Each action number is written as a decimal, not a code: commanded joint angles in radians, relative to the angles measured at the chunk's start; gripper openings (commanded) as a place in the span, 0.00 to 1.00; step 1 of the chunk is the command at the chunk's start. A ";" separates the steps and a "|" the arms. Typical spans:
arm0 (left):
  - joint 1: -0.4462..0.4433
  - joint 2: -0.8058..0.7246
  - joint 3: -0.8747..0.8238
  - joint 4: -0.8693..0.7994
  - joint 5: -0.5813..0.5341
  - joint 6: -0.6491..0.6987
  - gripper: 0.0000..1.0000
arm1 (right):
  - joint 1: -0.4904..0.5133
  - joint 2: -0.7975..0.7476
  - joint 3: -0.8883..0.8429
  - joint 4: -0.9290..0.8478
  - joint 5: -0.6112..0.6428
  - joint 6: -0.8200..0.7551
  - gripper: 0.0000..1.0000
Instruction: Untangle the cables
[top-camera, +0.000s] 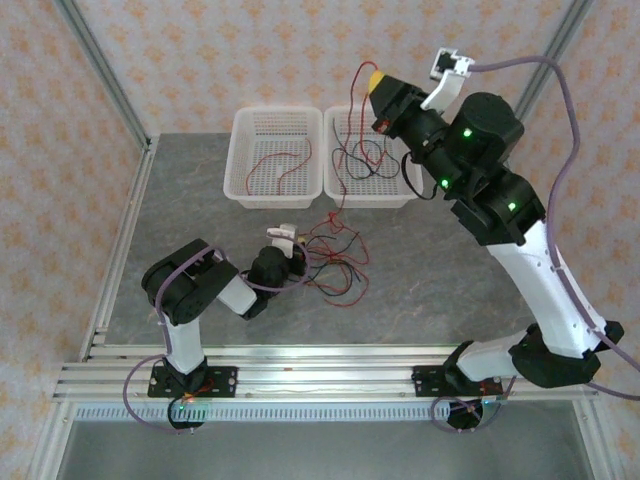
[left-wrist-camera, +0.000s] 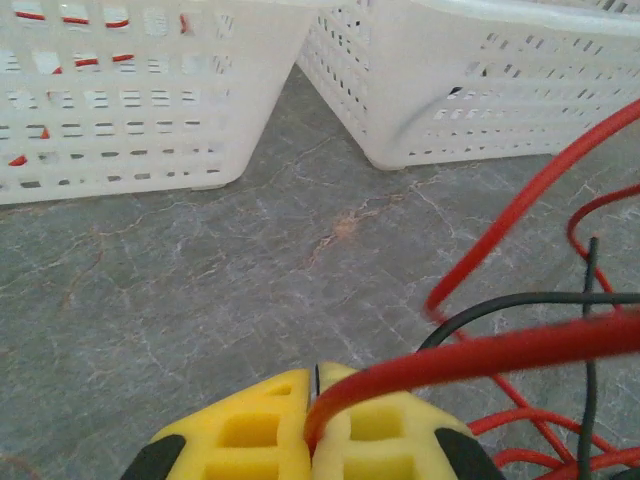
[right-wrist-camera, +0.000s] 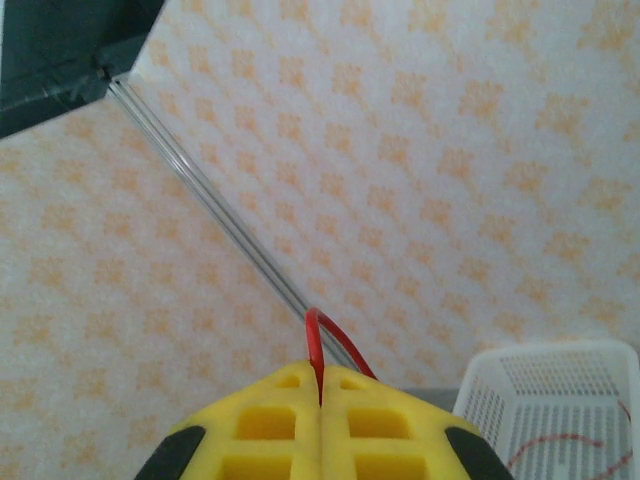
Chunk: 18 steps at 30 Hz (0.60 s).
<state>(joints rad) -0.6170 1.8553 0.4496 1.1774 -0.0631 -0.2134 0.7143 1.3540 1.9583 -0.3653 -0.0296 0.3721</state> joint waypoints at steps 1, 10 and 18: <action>0.001 -0.033 -0.014 0.070 -0.031 -0.038 0.00 | -0.001 0.042 0.072 -0.038 0.012 -0.044 0.00; 0.000 -0.223 -0.007 -0.107 0.015 -0.006 0.90 | 0.000 0.030 -0.008 0.000 -0.048 -0.006 0.00; -0.030 -0.505 0.056 -0.386 0.054 0.145 0.99 | -0.001 -0.010 -0.148 0.055 -0.062 0.033 0.00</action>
<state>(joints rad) -0.6312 1.4078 0.4683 0.9199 -0.0437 -0.1493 0.7143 1.3853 1.8198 -0.3740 -0.0753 0.3851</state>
